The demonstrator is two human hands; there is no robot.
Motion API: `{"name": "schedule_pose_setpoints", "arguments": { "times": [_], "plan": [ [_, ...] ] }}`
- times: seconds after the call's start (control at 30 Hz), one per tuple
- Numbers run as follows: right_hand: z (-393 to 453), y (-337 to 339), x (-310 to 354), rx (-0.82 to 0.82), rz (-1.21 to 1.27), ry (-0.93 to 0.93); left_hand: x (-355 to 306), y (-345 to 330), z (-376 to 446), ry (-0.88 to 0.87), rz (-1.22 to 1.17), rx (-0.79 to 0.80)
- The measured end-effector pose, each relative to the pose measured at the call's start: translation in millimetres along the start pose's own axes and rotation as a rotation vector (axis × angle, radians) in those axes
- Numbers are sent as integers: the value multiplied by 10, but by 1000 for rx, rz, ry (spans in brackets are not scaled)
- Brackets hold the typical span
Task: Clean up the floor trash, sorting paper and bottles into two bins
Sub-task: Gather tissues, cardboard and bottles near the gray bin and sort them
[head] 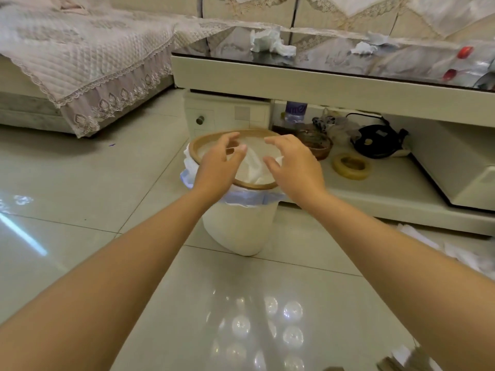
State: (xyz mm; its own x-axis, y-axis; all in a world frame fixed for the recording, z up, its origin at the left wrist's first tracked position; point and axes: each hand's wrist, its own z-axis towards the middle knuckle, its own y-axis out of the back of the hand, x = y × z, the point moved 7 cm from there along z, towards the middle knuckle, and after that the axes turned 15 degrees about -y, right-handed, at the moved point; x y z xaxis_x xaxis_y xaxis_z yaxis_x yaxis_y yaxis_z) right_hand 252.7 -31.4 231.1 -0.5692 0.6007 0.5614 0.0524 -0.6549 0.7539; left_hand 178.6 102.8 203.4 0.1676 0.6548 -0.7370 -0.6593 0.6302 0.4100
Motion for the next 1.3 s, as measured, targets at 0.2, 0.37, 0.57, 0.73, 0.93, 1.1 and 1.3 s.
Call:
{"name": "schedule_pose_setpoints", "arguments": {
  "times": [0.2, 0.37, 0.57, 0.73, 0.93, 1.1, 1.3],
  "plan": [
    [-679, 99, -499, -62, -166, 123, -369, -688, -548, -346, 135, 190],
    [-1492, 346, -1454, 10, -233, -44, -503, -1421, -1231, -331, 31, 371],
    [-2573, 707, -2563, 65, -295, -319, -462, -2301, -2115, -253, 1, 833],
    [-3409, 858, -3171, 153, -342, -519, -567, -2857, -2709, -320, -35, 1172],
    [-3998, 1030, -3509, 171, -394, -675, -625, -3351, -3350, -756, 200, 1625],
    [-4209, 1163, -3638, 161, -417, -741, -788, -3707, -3227, -714, 13, 1451],
    [-4228, 1217, -3837, 198, -419, -835, -948, -4066, -2893, -675, 41, 1208]
  ]
}}
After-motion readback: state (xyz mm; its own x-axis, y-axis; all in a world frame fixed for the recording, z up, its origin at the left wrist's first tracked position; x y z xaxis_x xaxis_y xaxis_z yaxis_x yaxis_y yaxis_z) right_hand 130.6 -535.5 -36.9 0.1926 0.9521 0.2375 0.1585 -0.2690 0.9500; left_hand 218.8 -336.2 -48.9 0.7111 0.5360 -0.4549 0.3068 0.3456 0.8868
